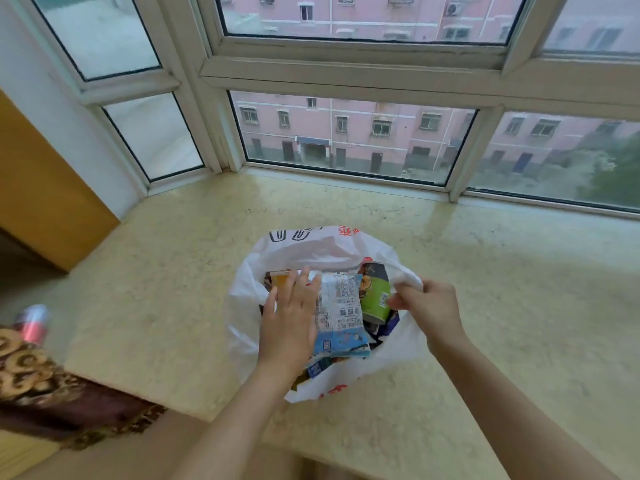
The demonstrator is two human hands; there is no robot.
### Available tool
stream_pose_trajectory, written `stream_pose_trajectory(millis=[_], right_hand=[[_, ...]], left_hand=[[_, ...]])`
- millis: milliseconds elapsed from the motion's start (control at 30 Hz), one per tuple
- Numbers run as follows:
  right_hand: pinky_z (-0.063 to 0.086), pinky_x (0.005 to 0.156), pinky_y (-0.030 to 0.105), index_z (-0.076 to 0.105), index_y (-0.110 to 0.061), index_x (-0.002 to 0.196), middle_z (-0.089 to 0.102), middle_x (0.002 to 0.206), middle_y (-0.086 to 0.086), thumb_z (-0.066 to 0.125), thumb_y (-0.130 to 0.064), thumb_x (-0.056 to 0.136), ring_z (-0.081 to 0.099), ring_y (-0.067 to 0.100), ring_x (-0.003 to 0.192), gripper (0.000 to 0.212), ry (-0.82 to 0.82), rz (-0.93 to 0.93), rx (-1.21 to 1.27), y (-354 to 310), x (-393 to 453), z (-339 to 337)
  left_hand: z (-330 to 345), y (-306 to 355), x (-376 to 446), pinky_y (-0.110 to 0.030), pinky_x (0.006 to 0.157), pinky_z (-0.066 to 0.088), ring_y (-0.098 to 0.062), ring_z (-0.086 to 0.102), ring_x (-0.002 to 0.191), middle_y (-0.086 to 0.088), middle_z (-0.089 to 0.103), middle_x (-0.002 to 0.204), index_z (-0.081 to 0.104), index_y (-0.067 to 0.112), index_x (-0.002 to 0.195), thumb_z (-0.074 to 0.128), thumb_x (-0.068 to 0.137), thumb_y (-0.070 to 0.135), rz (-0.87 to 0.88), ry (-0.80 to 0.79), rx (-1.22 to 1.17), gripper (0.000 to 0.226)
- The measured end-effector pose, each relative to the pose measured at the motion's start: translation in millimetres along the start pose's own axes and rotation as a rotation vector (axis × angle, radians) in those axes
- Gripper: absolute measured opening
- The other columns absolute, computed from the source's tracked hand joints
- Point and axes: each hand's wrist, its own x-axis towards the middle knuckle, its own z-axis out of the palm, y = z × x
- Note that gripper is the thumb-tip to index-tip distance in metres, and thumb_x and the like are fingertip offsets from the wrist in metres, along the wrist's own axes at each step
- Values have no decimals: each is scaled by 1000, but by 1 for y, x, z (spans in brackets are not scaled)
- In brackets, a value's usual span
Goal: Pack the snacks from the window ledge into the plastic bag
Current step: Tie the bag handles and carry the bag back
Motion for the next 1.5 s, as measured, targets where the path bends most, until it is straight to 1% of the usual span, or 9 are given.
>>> stream_pose_trajectory(millis=[133,267,367,467,633,800,1067,1167,1500], right_hand=[[51,55,20,67,-1,68,69,56,6,70,-10,84,68,14,53,18,-150,179,161,-31,-9,5],[51,74,31,69,1,95,75,76,10,66,-16,88,73,18,69,18,-315,233,103,-54,-8,17],[51,57,22,67,-5,100,75,80,8,60,-18,93,73,16,74,16,-381,251,54,-67,-8,28],[49,64,26,65,-8,105,76,82,7,49,-22,97,72,15,77,23,-411,261,5,-75,-7,34],[53,85,39,64,-10,107,75,88,10,36,-24,101,71,24,89,32,-398,274,-30,-85,-4,29],[54,80,40,61,-9,110,75,95,9,41,-19,101,70,24,78,24,-273,220,106,-98,-3,11],[57,72,31,65,0,103,75,91,10,57,-7,91,71,23,81,16,-286,44,112,-152,14,-3],[58,71,32,62,-2,109,74,97,13,62,-20,78,70,23,79,36,-332,-17,304,-169,22,-14],[53,90,46,67,-1,105,74,98,11,51,-16,90,71,28,92,27,-408,179,129,-125,22,-16]], left_hand=[[-18,-21,-23,-31,101,35,-18,32,134,0,29,149,16,16,148,60,82,56,-328,-219,35,89],[-28,-30,-17,-31,87,36,-16,51,111,5,55,122,34,19,134,61,79,60,-384,-365,80,74],[-33,-33,-6,-33,81,35,-17,59,85,6,61,86,41,19,126,56,88,43,-371,-489,78,48],[-35,-46,8,-31,68,42,-18,61,75,6,56,70,55,17,88,45,92,25,-411,-532,-135,14],[-88,-51,45,-23,61,53,-15,68,68,-5,72,79,62,10,104,52,95,14,-561,-428,-1148,14],[-127,-48,66,-24,72,53,-13,71,89,-2,74,100,56,16,120,39,103,14,-506,-654,-1517,24],[-180,-50,121,-23,76,55,-12,70,96,-1,74,103,59,4,121,41,100,8,-340,-489,-1531,28],[-202,-52,129,-33,85,54,-17,68,102,-2,71,111,59,9,122,42,100,11,-273,-432,-1640,28],[-140,-23,93,-32,83,53,-18,67,104,-1,71,113,50,18,133,43,100,7,-330,-637,-1493,35]])
